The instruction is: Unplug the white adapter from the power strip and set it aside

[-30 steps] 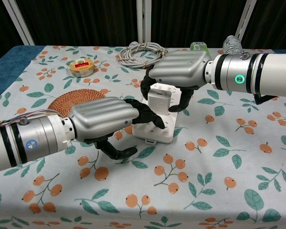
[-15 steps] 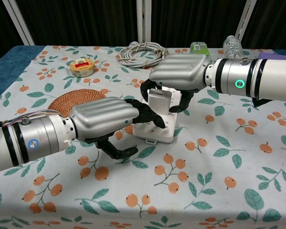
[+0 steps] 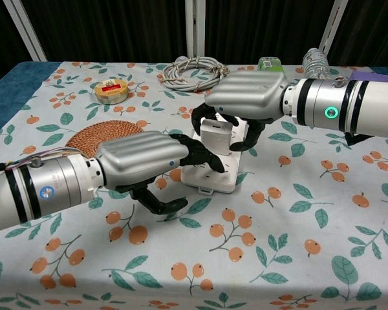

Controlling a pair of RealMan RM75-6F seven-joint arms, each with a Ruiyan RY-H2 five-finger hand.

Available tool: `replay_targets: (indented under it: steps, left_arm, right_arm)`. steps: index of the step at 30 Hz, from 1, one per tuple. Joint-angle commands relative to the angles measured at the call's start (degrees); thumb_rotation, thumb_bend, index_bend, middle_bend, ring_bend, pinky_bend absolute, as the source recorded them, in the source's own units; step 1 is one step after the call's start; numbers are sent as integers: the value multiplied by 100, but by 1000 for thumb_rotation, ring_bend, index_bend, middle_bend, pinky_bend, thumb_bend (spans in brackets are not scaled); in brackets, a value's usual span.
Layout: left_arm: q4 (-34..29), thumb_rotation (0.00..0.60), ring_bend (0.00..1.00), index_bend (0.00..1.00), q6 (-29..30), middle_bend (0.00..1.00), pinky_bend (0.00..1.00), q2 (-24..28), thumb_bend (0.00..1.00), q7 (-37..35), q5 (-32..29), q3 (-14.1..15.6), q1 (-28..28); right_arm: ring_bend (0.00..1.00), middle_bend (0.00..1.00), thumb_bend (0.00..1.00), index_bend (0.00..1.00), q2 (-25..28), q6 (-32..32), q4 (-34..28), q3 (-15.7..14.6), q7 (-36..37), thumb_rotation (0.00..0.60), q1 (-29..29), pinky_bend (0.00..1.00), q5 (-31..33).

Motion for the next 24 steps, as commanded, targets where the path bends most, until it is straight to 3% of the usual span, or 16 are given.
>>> replay_targets:
  steps: [1, 24]
  left_arm:
    - [5, 600, 97, 176, -20, 184, 119, -4, 397, -1, -21, 4, -10]
    - [70, 600, 97, 166, -248, 184, 120, -2, 394, -245, -282, -81, -151]
  right_arm:
    - [583, 675, 436, 956, 5, 21, 16, 0, 33, 600, -28, 703, 7]
    - [608, 710, 463, 1000, 7, 532, 300, -165, 403, 600, -320, 718, -294]
